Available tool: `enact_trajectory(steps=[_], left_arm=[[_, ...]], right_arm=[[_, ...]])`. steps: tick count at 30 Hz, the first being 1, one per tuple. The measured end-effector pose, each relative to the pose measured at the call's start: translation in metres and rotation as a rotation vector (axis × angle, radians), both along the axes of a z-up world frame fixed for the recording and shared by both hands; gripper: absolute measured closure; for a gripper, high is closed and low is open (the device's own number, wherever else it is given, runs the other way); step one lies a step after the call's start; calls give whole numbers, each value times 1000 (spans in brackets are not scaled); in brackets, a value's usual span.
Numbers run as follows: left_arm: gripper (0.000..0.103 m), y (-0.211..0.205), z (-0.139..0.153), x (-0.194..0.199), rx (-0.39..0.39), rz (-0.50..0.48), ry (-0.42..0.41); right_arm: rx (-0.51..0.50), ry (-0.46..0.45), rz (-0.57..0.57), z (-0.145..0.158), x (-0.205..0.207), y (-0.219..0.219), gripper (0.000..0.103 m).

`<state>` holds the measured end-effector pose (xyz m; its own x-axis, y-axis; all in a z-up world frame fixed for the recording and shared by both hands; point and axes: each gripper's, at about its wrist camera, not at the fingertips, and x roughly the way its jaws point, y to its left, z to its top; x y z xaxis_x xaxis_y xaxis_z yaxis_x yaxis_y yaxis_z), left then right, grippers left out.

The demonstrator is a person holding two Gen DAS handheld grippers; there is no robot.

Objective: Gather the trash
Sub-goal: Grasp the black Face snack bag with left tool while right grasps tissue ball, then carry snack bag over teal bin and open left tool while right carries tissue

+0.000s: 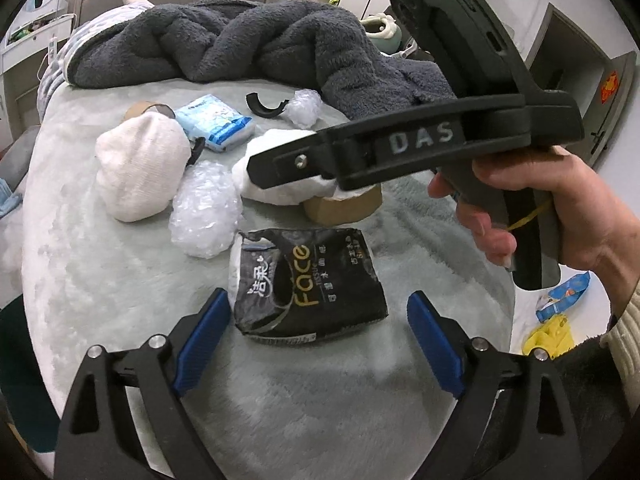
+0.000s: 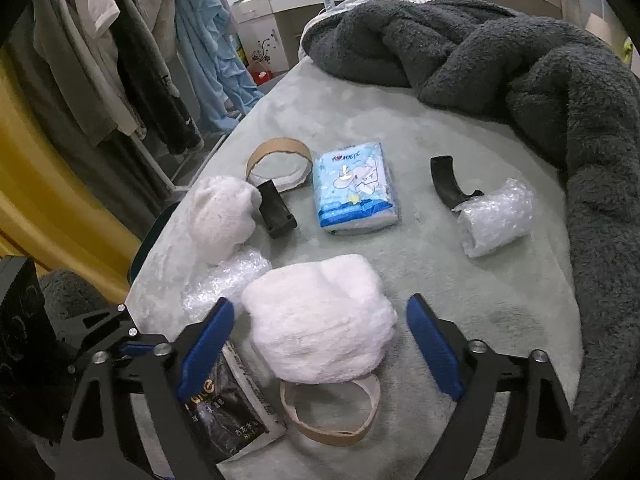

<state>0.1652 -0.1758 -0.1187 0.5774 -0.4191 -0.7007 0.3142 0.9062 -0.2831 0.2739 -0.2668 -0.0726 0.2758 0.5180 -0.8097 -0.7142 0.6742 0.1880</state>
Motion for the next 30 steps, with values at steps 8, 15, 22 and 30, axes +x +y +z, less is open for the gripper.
enact_trajectory(steps=[8, 15, 22, 30], left_arm=[[31, 4, 2, 4, 14, -11, -10], [31, 12, 19, -6, -88, -69, -28], [31, 14, 41, -25, -102, -100, -100], [31, 47, 67, -42, -78, -30, -184]], right_arm=[[-12, -12, -7, 6, -1, 1, 40], [13, -51, -111, 21, 2, -10, 41], [26, -106, -199, 36, -7, -10, 41], [76, -165, -295, 60, -22, -9, 41]])
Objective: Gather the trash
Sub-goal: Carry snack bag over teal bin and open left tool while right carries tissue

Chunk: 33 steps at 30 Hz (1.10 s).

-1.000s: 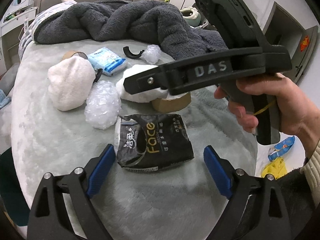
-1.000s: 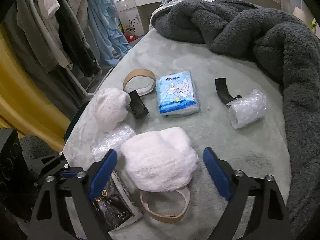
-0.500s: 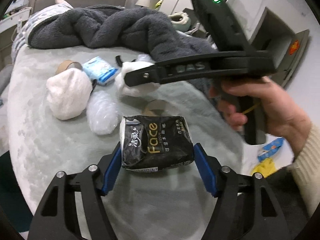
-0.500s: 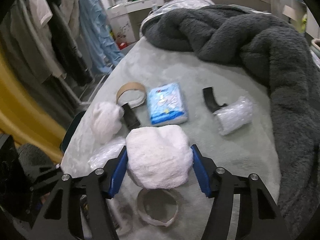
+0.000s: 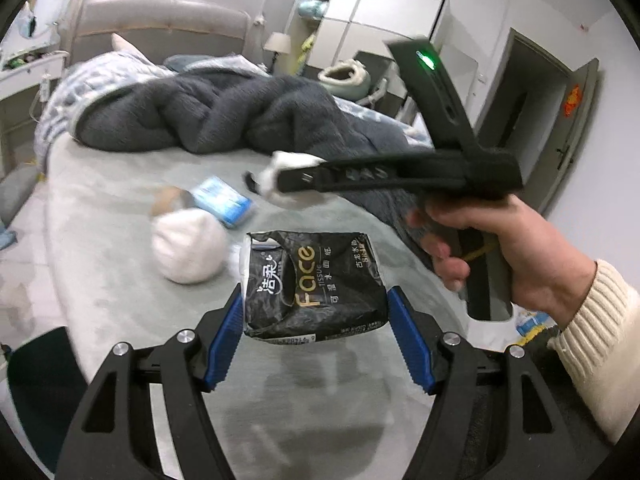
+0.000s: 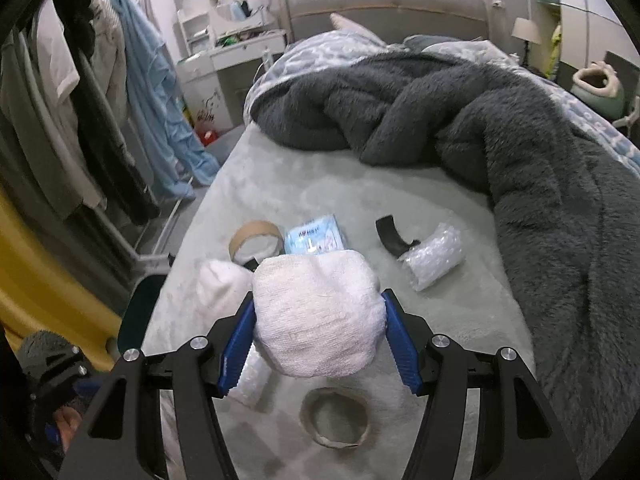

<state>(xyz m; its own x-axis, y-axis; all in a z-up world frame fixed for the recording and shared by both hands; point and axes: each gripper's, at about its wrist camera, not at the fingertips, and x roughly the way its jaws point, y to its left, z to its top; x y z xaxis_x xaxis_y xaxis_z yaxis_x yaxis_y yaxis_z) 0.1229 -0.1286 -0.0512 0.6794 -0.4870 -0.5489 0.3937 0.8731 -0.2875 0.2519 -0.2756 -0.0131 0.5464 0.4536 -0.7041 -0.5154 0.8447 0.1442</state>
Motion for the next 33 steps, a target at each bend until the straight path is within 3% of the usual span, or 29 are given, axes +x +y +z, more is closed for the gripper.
enact_trajectory(steps=[10, 17, 33], left_arm=[[31, 71, 25, -16, 13, 168, -59], [31, 117, 28, -23, 18, 284, -47], [30, 202, -11, -19, 50, 468, 149]], right_arm=[[36, -49, -78, 6, -32, 27, 41], [30, -60, -76, 4, -52, 62, 41], [29, -51, 69, -1, -63, 147, 41]])
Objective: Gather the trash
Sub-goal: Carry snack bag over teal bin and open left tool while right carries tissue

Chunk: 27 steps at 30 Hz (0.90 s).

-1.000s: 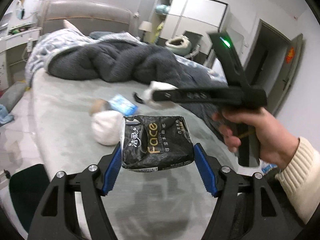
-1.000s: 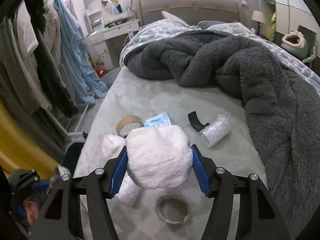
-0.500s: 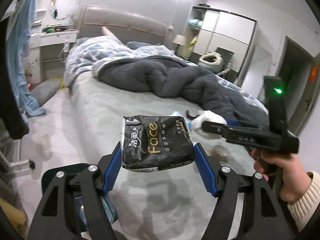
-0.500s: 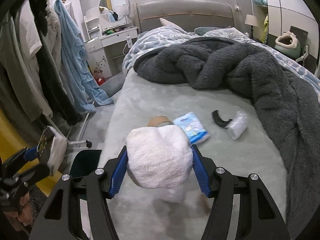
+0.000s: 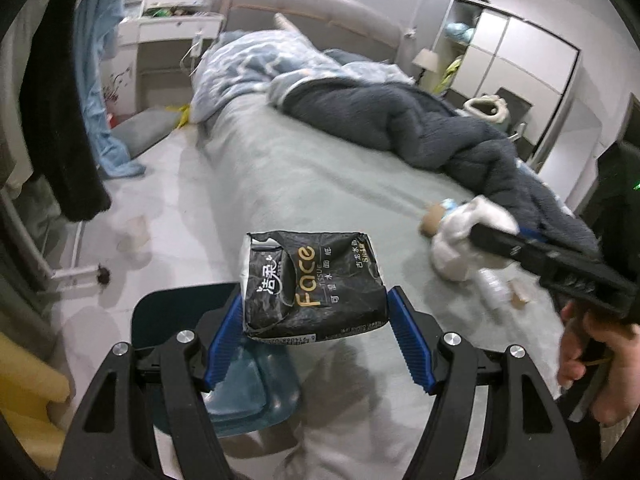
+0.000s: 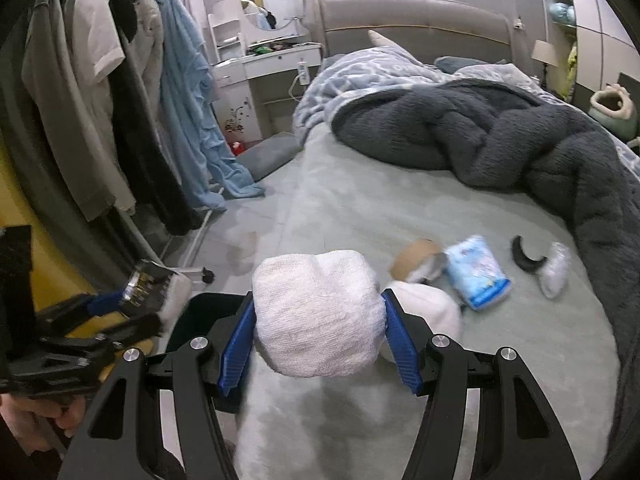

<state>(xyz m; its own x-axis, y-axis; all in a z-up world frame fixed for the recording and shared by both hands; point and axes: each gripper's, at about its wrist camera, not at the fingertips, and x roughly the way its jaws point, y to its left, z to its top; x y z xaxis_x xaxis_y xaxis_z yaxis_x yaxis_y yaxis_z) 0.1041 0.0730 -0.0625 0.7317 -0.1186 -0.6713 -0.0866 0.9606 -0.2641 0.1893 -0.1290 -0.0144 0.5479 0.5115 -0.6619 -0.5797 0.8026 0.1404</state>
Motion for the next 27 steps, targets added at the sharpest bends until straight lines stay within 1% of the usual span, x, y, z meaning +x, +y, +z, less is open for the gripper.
enact_trajectory(steps=[4, 10, 15, 22, 25, 27], left_arm=[[30, 14, -16, 3, -11, 23, 59], [30, 43, -30, 4, -53, 74, 117], [30, 69, -48, 9, -116, 115, 187], [30, 90, -70, 16, -102, 131, 274], [30, 100, -82, 17, -105, 145, 320], [30, 110, -90, 17, -126, 160, 351]], right_arm=[[-5, 4, 41, -2, -2, 23, 41], [-26, 5, 109, -8, -2, 61, 41], [-47, -6, 170, -12, -2, 89, 41], [-69, -3, 252, -16, -3, 125, 41], [-80, 28, 277, -25, 0, 140, 41], [-90, 58, 298, -34, 1, 150, 41]])
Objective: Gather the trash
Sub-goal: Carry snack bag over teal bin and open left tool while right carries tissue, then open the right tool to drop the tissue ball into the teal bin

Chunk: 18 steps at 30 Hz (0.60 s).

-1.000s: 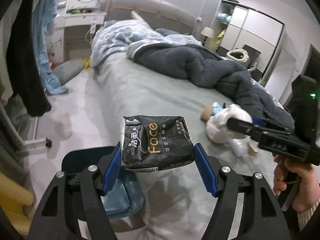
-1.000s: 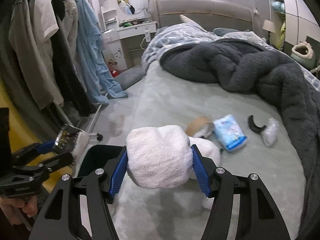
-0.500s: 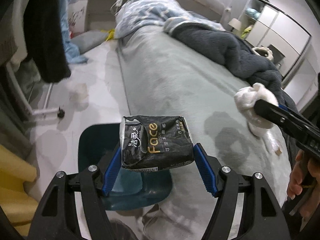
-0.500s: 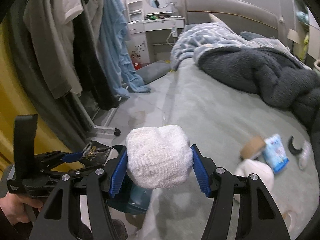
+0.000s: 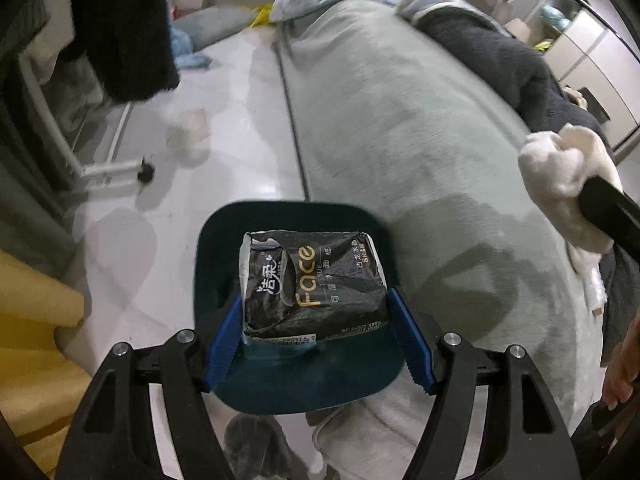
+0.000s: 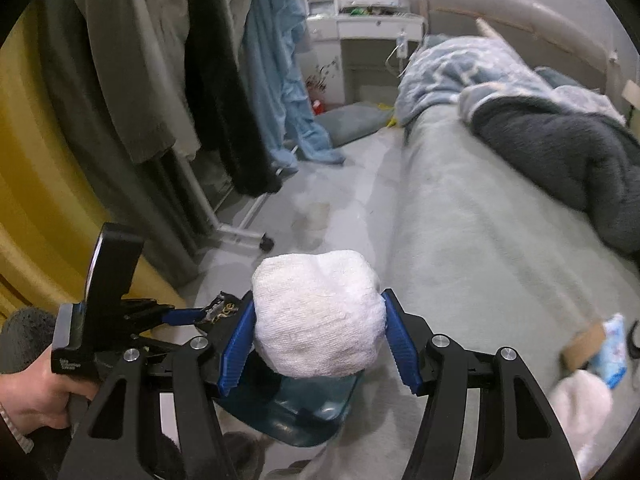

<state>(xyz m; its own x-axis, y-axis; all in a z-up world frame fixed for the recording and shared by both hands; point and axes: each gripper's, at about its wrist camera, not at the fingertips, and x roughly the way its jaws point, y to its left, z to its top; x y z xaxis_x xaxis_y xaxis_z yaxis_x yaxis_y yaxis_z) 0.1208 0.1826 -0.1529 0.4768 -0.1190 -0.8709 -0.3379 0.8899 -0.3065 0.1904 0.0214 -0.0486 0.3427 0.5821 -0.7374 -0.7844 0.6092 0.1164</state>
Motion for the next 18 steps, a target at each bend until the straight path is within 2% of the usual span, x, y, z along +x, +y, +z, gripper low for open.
enact_trajectory(steps=[11, 15, 18], left_arm=[[30, 42, -40, -9, -106, 49, 140], [20, 48, -44, -13, -125, 31, 157], [17, 50, -38, -17, -130, 31, 141]], right_arm=[[-94, 73, 65, -45, -3, 49, 41], [-128, 106, 53, -62, 3, 57, 41], [-153, 135, 38, -77, 7, 59, 41]])
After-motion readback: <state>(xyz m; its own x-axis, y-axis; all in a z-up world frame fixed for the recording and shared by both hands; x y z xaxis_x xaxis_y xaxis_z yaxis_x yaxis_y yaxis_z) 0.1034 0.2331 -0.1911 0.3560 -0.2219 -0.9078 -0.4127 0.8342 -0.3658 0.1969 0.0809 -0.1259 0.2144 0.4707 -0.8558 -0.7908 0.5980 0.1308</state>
